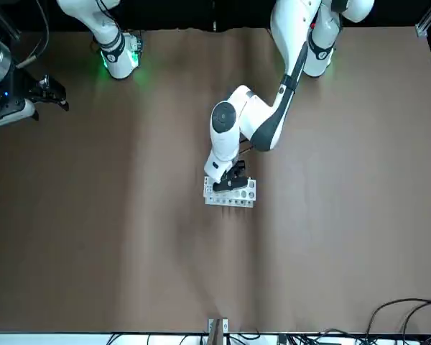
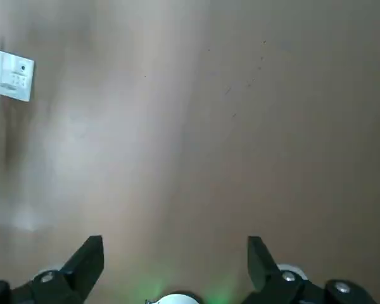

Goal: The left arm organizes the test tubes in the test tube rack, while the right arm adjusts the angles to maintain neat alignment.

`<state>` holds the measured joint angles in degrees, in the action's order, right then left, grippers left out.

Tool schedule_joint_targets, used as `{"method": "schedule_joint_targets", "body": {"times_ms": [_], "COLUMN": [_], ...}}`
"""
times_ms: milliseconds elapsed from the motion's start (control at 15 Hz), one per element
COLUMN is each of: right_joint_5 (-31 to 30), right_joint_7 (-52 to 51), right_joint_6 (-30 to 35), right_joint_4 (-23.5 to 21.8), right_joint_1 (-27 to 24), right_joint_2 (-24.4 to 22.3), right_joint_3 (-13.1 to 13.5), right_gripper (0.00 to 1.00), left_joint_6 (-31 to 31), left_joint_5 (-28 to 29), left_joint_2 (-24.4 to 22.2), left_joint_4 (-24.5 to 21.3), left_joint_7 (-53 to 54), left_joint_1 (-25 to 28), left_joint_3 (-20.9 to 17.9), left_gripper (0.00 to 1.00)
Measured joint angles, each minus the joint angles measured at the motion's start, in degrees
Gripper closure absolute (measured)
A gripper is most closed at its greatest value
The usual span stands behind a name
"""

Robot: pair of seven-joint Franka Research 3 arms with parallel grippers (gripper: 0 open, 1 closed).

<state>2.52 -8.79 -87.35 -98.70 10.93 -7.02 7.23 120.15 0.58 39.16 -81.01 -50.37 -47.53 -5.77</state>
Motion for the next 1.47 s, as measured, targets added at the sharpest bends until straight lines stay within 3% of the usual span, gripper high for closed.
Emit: {"method": "schedule_joint_targets", "body": {"times_ms": [1467], "right_joint_5": [0.0], "right_joint_7": [0.0], "right_joint_6": [0.0], "right_joint_4": [0.0], "right_joint_1": [0.0], "right_joint_2": [0.0], "right_joint_3": [0.0], "right_gripper": [0.00], "left_joint_6": [0.0], "left_joint_5": [0.0], "left_joint_2": [0.0], "left_joint_4": [0.0], "left_joint_7": [0.0], "left_joint_1": [0.2], "left_joint_3": [0.0], "left_gripper": [0.81]}}
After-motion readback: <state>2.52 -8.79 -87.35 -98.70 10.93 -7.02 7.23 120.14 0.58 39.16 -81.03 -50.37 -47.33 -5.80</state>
